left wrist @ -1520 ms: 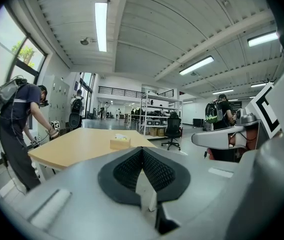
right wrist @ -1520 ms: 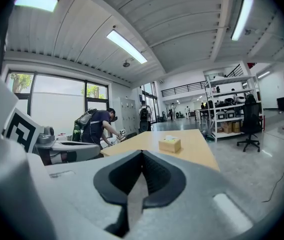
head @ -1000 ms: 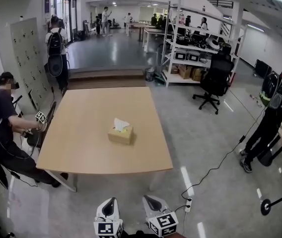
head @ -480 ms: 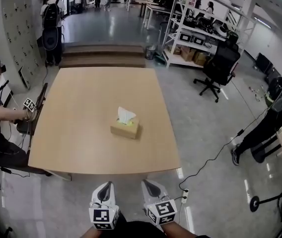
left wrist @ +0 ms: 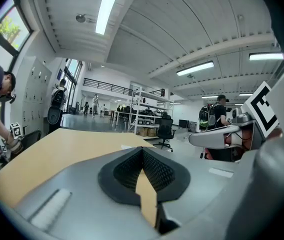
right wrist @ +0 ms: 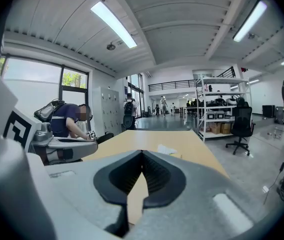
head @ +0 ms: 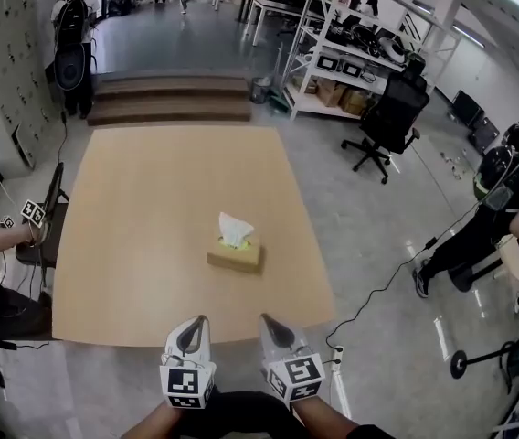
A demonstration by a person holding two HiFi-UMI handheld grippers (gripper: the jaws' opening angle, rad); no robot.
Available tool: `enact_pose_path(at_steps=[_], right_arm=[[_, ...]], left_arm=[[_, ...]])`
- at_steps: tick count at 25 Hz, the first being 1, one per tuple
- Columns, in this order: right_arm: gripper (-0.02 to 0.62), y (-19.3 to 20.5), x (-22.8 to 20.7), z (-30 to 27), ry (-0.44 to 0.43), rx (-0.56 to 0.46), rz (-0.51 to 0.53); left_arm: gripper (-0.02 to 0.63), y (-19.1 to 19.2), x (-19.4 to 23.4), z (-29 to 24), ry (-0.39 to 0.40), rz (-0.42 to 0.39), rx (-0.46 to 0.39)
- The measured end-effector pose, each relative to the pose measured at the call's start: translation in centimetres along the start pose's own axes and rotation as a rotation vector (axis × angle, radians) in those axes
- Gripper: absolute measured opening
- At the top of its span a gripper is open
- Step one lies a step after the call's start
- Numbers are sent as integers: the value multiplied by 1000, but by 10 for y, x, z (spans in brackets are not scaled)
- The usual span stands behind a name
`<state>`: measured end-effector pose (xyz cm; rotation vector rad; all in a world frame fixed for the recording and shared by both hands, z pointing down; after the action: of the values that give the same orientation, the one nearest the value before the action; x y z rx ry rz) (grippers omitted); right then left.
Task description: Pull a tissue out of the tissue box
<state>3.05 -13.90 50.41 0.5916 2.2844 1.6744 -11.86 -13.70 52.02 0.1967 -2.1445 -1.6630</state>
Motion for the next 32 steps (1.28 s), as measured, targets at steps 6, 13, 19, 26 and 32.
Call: enact_pose_path(at_steps=[6,13,19,26,32], right_arm=[[-9,-20,4,-20,24,2,18],[-9,-8,-15,-46,24,36,21],[-9,-7,-28,-94,-21,75,30],[-8,-3,-74,-164,-70,123,55],[62,7,-87,-219,-125,198,65]], left_arm=[[18,-28,21,-13,18,10,-5],[18,-12,25,-45,27,12,16],[18,-16,51,-69,-47,20,39],[18,-8,73,-130,-136,-4,48],[18,0,89,-169,-171,-10,82]])
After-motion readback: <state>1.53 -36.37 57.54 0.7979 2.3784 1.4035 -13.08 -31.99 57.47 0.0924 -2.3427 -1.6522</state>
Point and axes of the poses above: the fingertips, and each gripper's own axes: z backward along the fingers, x to its left, y out of its underside, the point moved 3 cm from there along z, backward along the fingers, and after that the axes turned 6 degrees about z, right-handed, at the moved point
